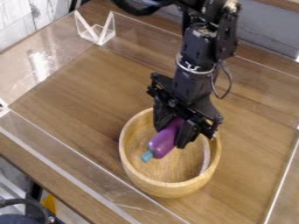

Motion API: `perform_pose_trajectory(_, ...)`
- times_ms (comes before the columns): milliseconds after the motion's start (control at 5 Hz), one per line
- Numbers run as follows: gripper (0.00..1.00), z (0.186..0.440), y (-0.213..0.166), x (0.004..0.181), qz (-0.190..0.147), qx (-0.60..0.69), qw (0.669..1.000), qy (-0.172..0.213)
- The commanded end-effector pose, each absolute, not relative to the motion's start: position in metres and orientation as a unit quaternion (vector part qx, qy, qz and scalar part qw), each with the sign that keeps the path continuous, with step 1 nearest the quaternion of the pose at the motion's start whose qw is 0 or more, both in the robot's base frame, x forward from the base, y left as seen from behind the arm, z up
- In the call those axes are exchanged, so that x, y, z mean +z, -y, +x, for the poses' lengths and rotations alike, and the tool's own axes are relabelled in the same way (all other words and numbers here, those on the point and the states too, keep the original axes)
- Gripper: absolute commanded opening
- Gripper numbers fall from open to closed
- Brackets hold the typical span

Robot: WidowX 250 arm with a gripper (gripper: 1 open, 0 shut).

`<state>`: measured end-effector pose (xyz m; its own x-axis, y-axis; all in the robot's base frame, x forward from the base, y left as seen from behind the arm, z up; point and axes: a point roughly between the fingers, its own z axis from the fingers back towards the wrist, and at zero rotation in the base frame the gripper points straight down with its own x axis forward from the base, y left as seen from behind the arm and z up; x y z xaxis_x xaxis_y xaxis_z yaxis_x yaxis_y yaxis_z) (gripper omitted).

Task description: Remove the purple eggplant from inside the brown bowl and put it on the table

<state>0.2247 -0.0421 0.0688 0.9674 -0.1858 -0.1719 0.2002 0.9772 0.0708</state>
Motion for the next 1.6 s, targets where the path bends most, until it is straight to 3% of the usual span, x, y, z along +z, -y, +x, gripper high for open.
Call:
perform_pose_trajectory(0,0.00,0.237,0.045,0.093,0.044,-0.103,0.993,-0.034)
perform_pose_trajectory(1400,0.00,0.247,0.029,0.108,0.073,-0.114,0.991,-0.004)
